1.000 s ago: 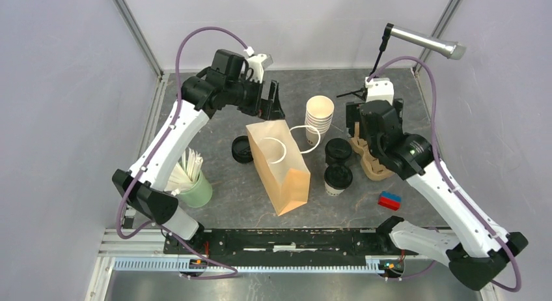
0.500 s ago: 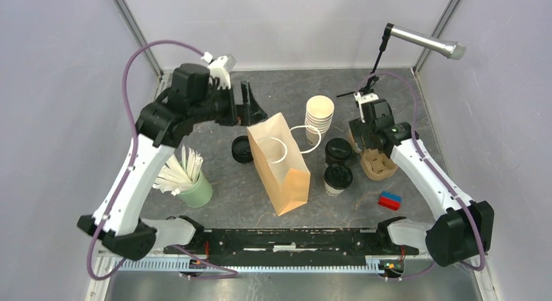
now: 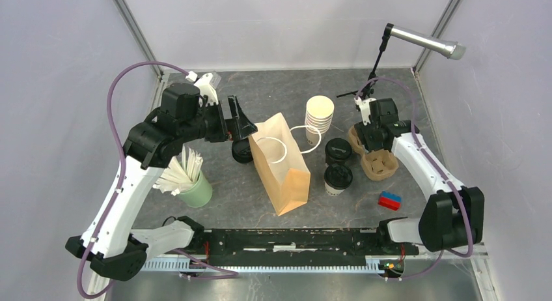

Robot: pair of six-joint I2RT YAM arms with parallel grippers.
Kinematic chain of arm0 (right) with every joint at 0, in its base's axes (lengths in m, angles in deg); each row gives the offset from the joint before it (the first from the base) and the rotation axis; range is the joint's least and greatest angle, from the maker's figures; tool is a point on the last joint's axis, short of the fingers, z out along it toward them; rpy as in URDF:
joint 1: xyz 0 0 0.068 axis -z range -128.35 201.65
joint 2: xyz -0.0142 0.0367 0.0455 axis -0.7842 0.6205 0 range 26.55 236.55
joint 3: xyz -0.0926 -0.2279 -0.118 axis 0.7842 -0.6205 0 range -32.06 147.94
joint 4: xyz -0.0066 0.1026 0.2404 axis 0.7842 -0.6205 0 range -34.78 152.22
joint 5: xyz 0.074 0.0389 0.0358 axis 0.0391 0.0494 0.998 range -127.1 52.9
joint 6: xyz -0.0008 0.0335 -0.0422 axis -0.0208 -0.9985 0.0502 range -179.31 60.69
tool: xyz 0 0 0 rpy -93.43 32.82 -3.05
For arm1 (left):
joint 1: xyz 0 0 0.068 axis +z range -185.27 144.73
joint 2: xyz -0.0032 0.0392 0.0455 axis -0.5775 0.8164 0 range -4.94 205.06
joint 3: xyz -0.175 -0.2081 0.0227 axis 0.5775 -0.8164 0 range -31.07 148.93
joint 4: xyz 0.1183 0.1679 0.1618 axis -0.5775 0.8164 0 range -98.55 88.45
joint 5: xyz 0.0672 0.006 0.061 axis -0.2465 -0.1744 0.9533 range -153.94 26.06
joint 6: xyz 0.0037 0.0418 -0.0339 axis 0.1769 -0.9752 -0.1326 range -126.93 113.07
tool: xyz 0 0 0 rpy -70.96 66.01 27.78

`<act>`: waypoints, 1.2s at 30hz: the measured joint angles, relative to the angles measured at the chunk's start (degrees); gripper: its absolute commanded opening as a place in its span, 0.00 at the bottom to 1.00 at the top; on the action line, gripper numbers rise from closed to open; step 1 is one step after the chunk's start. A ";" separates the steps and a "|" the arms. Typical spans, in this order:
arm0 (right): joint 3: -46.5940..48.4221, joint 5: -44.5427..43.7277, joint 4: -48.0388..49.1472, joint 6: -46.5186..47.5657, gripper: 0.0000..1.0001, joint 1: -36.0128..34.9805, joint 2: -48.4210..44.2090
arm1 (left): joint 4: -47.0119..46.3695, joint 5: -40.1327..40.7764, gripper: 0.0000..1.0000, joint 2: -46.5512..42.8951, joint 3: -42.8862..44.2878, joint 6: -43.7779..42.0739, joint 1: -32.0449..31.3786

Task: Pack the takeout coffee

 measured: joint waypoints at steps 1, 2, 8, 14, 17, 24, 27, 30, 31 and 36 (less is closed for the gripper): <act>0.24 0.15 0.02 0.37 0.61 0.11 0.66 | 0.13 0.07 1.00 0.02 0.00 -0.02 0.00; 0.55 0.57 -0.04 0.83 0.62 0.31 1.40 | 0.17 0.09 1.00 0.04 0.00 -0.04 0.00; 3.08 3.30 -0.59 2.27 0.60 2.38 5.79 | 0.15 0.07 1.00 0.15 0.00 -0.07 0.00; 3.10 5.38 -0.90 3.23 0.56 3.50 6.23 | 0.15 0.07 0.99 0.28 0.00 -0.07 0.00; 3.10 6.62 -0.94 3.63 0.55 4.44 6.25 | 0.15 0.07 0.99 0.33 0.00 -0.07 0.00; 3.10 8.31 -0.94 4.35 0.55 5.49 6.78 | 0.15 0.09 0.99 0.66 0.00 -0.07 0.00; 3.10 9.05 -0.94 4.37 0.54 5.51 7.63 | 0.15 0.09 0.99 0.79 -0.04 -0.09 0.00; 3.10 9.88 -0.96 4.48 0.52 5.51 8.44 | 0.15 0.09 0.99 0.79 -0.11 -0.09 0.00; 3.10 9.92 -0.94 4.55 0.51 5.53 8.48 | 0.15 0.09 0.99 0.79 -0.11 -0.07 0.00; 3.10 10.16 -0.94 4.85 0.44 5.84 8.48 | 0.15 0.11 0.98 0.79 -0.11 -0.09 0.00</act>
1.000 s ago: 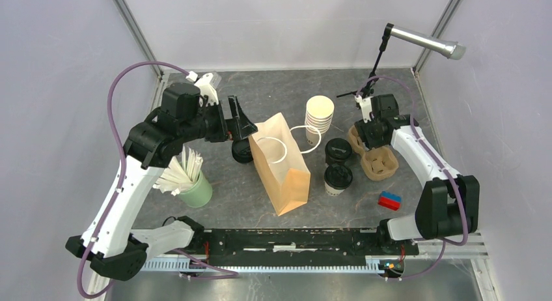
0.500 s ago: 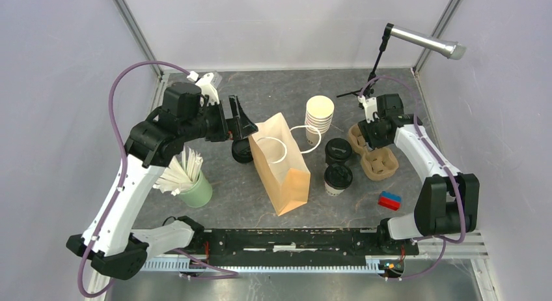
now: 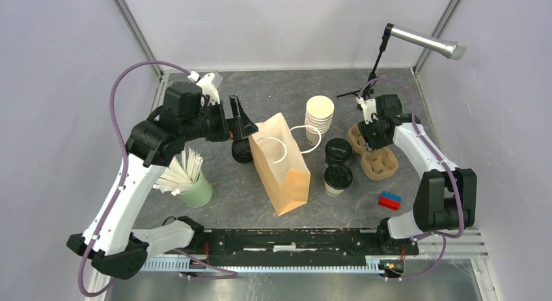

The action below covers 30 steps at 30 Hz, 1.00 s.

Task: Pack the takeout coffee

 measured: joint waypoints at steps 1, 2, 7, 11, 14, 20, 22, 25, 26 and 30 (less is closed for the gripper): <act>0.00 0.04 0.00 0.04 0.42 0.02 0.00 | -0.02 0.02 0.99 0.00 -0.04 -0.02 0.00; 0.00 0.07 -0.02 0.11 0.41 0.02 0.00 | 0.00 0.04 0.98 0.00 -0.11 -0.02 0.00; 0.66 0.02 -0.79 0.17 0.40 0.07 0.04 | 0.02 0.07 0.98 0.00 -0.52 -0.02 0.00; 2.21 0.00 -1.95 0.00 0.39 0.07 0.04 | 0.02 0.09 0.98 0.00 -0.52 -0.02 0.00; 3.06 -0.22 -2.84 -0.22 0.39 0.07 -0.04 | 0.00 0.11 0.98 0.02 -0.59 -0.02 0.00; 5.79 -1.42 -6.60 -1.44 0.37 0.07 -0.13 | 0.02 0.09 0.97 0.57 -0.76 -0.02 0.00; 8.52 -1.53 -8.98 -2.16 0.37 0.11 -0.13 | 0.02 0.07 0.96 1.03 -0.76 -0.02 0.00; 14.82 -0.94 -11.85 -3.63 0.37 0.17 -0.24 | 0.00 0.04 0.94 1.40 -0.79 -0.02 0.00; 16.44 -0.37 -12.11 -4.09 0.37 0.17 -0.48 | 0.00 0.02 0.93 1.46 -0.81 -0.02 0.00; 22.75 3.56 -14.16 -7.04 0.35 0.17 -2.54 | 0.02 0.00 0.89 1.66 -1.11 0.00 0.00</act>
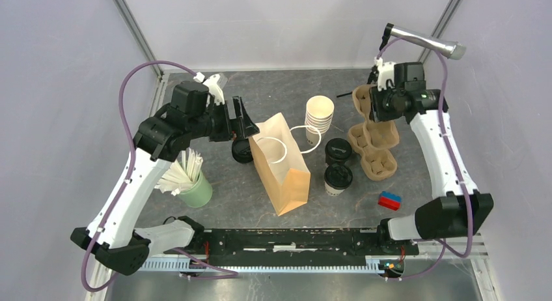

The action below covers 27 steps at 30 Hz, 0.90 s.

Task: Pack the takeout coffee

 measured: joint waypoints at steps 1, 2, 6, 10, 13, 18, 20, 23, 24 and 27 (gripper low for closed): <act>1.73 1.57 -0.42 -1.18 0.35 -0.02 -0.83 | 0.02 -0.02 0.87 0.17 0.00 0.02 0.00; 3.41 2.97 -0.57 -2.51 0.34 -0.02 -1.70 | 0.02 -0.17 0.86 0.46 0.00 0.02 0.00; 10.38 7.89 0.04 -9.20 0.33 -0.98 -5.64 | 0.09 -0.85 0.84 1.64 0.00 0.02 0.00; 15.34 11.06 1.68 -15.06 0.35 -3.39 -8.02 | 0.13 -3.43 0.82 1.81 0.02 0.02 0.00; 17.25 13.68 4.31 -20.26 0.35 -7.02 -9.40 | -0.63 -6.12 0.79 1.73 0.07 0.07 0.00; 17.84 15.58 9.57 -28.83 0.35 -14.88 -9.70 | -1.49 -10.54 0.75 2.62 2.10 2.89 -0.33; 17.84 15.63 11.93 -32.11 0.35 -17.20 -9.70 | -3.15 -12.26 0.75 2.95 2.56 4.90 -1.20; 17.84 15.50 15.87 -36.22 0.35 -20.13 -9.70 | -4.85 -13.84 0.76 2.86 2.49 7.39 -3.15; 17.84 15.45 17.03 -37.35 0.35 -20.98 -9.70 | -5.81 -14.25 0.77 2.67 2.21 8.04 -3.72; 17.68 14.99 20.26 -40.02 0.35 -23.61 -9.70 | -7.91 -15.69 0.81 1.70 0.48 9.84 -4.57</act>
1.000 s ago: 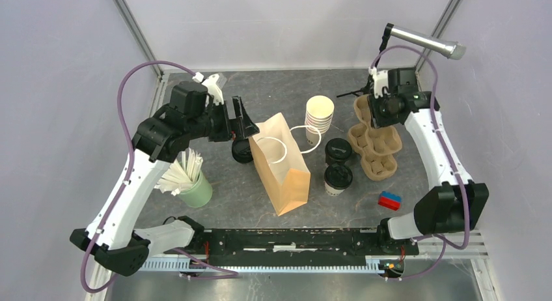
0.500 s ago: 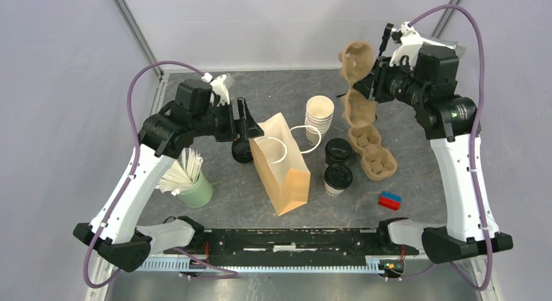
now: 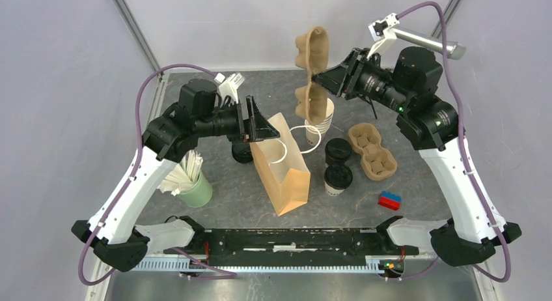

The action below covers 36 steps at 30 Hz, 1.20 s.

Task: Pack the takeout coffee

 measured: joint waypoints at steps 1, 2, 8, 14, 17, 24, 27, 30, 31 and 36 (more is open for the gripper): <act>-0.39 -0.26 1.42 -0.79 0.34 -1.27 -0.02 | -0.57 -0.46 0.82 -0.28 -0.70 0.35 -0.04; -0.76 -0.66 2.45 -1.36 0.34 -2.19 -0.02 | -1.01 -0.98 0.82 -0.44 -1.29 0.94 -0.04; -4.20 -3.65 6.80 -3.65 0.35 -7.76 -0.02 | -3.26 -2.60 0.83 -0.46 -3.78 3.30 -0.11; -6.97 -6.34 8.17 -4.52 0.35 -10.71 -0.02 | -4.37 -2.78 0.80 0.48 -4.81 3.89 -0.37; -7.32 -7.41 8.22 -4.52 0.35 -11.08 -0.02 | -4.68 -2.78 0.78 1.73 -4.83 4.04 -0.42; -7.32 -8.94 8.33 -4.50 0.36 -11.08 -0.09 | -4.26 -2.56 0.76 4.07 -5.22 5.11 -0.44; -7.32 -9.27 8.33 -4.50 0.35 -11.08 -0.31 | -1.31 -1.73 0.76 4.94 -4.07 5.07 -0.48; -7.32 -9.84 8.33 -4.44 0.36 -11.10 -0.59 | 2.36 0.74 0.75 5.70 -1.07 4.98 -0.68; -7.30 -10.01 8.31 -4.37 0.36 -11.10 -0.66 | 3.26 1.57 0.74 5.90 -0.04 4.92 -0.70; -7.26 -10.29 8.02 -3.56 0.36 -11.19 -0.74 | 4.83 5.20 0.70 6.01 2.71 5.05 -0.74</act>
